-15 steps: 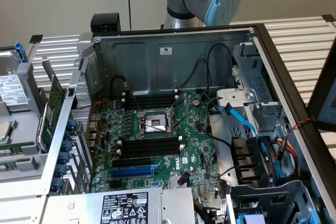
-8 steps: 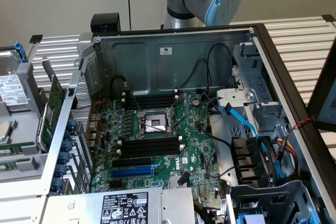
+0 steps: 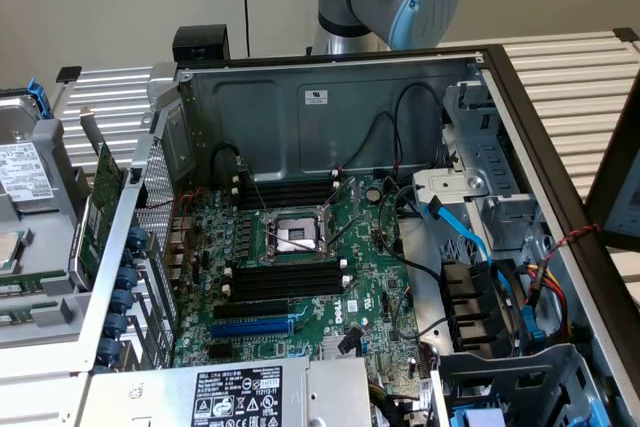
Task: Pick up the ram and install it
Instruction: 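Reach for the ram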
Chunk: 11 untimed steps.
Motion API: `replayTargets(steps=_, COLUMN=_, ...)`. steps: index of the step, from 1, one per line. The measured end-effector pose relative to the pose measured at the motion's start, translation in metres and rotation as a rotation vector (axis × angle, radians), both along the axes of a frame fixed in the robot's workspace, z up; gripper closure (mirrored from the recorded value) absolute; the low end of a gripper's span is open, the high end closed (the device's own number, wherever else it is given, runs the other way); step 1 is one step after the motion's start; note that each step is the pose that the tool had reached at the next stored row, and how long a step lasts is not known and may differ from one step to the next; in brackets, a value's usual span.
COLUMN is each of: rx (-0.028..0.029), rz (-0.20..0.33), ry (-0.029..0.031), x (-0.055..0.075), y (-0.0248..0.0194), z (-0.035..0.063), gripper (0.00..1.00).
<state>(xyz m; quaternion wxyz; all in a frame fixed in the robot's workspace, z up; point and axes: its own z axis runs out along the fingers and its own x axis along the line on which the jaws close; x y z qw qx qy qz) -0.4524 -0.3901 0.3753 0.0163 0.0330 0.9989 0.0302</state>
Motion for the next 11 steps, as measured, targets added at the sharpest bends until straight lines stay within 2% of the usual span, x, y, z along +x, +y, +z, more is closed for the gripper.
replayTargets(steps=1, rx=0.0000, rz=0.001, ry=0.0021, x=-0.0001, y=0.0009, z=0.0000, gripper=0.90)
replayTargets(steps=2, rx=0.0000, rz=0.002, ry=0.0067, x=-0.0002, y=0.0016, z=0.0000, gripper=0.90)
replayTargets(steps=5, rx=0.0001, rz=0.003, ry=0.0270, x=-0.0012, y=0.0026, z=-0.0001, gripper=0.90)
replayTargets(steps=6, rx=0.0001, rz=0.002, ry=0.0319, x=-0.0018, y=0.0032, z=-0.0001, gripper=0.90)
replayTargets(steps=10, rx=-0.0014, rz=0.002, ry=0.0350, x=-0.0056, y=0.0064, z=0.0001, gripper=0.90)
replayTargets(steps=11, rx=-0.0043, rz=0.002, ry=0.0358, x=-0.0072, y=0.0071, z=0.0000, gripper=0.90)
